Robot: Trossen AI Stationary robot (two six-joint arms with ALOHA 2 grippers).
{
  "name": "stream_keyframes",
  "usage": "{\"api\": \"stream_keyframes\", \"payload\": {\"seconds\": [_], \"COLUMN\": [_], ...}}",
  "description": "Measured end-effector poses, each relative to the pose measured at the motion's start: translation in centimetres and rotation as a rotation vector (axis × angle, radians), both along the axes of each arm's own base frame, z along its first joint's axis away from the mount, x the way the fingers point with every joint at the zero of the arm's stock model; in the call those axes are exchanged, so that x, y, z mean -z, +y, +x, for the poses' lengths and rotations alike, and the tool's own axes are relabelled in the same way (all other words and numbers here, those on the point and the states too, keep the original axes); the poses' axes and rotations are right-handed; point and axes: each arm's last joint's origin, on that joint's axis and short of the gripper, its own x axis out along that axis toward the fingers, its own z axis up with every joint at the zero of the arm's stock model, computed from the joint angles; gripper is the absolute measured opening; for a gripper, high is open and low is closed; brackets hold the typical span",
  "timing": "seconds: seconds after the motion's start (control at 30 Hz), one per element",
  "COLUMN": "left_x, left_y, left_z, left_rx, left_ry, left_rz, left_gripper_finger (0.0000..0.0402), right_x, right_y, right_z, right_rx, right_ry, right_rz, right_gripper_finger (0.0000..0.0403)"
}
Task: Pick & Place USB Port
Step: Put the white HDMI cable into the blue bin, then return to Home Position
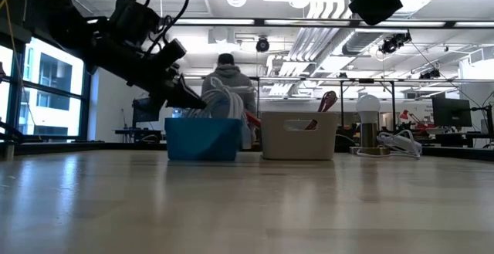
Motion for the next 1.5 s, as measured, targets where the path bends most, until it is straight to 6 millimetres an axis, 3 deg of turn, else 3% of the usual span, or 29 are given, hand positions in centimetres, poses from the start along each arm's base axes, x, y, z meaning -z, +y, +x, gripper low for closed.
{"api": "stream_keyframes", "payload": {"seconds": [0.2,0.37,0.6,0.73,0.93,1.1,1.37,1.5], "left_x": [0.0,-1.2,-3.4,-4.8,-6.7,-7.6,-7.7,-7.7], "left_y": [-0.3,-0.5,-1.0,-1.4,-2.0,-2.5,-3.1,-3.7], "left_z": [0.2,0.3,-0.1,-1.2,-3.3,-4.6,-5.0,-4.8], "left_rx": [0.085,0.149,0.271,0.28,0.267,0.269,0.287,0.309], "left_ry": [-0.04,-0.121,-0.199,-0.204,-0.204,-0.205,-0.192,-0.191], "left_rz": [-0.065,-0.101,-0.101,-0.087,-0.058,-0.058,-0.074,-0.074], "left_gripper_finger": [0.0047,0.0097,0.0137,0.0141,0.0142,0.0142,0.0143,0.0143], "right_x": [0.1,0.1,-0.4,-2.0,-5.3,-6.9,-7.8,-6.1], "right_y": [0.0,0.0,-0.2,-1.1,-3.5,-5.4,-7.6,-8.0], "right_z": [0.0,0.0,-0.5,-2.6,-7.7,-11.5,-15.1,-15.4], "right_rx": [0.0,-0.009,-0.048,-0.05,0.012,0.047,0.119,0.154], "right_ry": [0.007,0.01,-0.013,-0.034,-0.152,-0.271,-0.395,-0.44], "right_rz": [-0.002,0.002,-0.044,-0.043,-0.035,-0.059,-0.103,-0.11], "right_gripper_finger": [0.0149,0.0149,0.0149,0.0149,0.0149,0.0149,0.0149,0.0149]}}
